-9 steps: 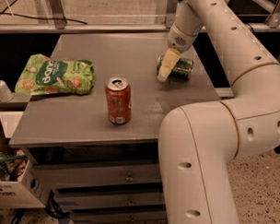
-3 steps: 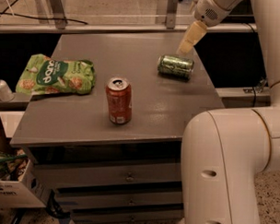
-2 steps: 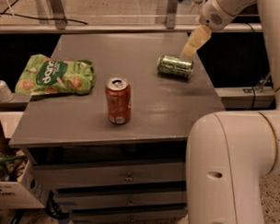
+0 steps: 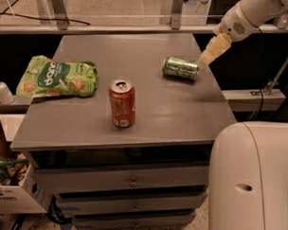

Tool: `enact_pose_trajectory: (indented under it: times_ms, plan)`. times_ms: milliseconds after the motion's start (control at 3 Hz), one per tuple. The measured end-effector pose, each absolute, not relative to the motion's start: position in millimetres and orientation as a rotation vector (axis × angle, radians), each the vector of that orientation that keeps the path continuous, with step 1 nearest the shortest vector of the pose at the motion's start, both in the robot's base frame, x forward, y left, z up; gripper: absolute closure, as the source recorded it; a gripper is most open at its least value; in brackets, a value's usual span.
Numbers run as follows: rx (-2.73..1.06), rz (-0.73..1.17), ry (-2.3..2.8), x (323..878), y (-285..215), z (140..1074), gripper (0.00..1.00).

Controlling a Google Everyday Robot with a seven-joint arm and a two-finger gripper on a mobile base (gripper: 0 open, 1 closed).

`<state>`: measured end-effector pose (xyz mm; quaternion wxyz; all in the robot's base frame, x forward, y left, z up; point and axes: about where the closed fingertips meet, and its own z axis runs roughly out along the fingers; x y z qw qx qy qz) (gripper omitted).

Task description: Knock green can over

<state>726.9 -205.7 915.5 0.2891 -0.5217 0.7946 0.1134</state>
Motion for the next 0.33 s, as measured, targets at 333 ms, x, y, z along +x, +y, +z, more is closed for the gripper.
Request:
enact_pose_trajectory:
  times_ms: [333]
  plan:
    - [-1.388, 0.302, 2.118, 730.0, -204.5, 913.6, 0.0]
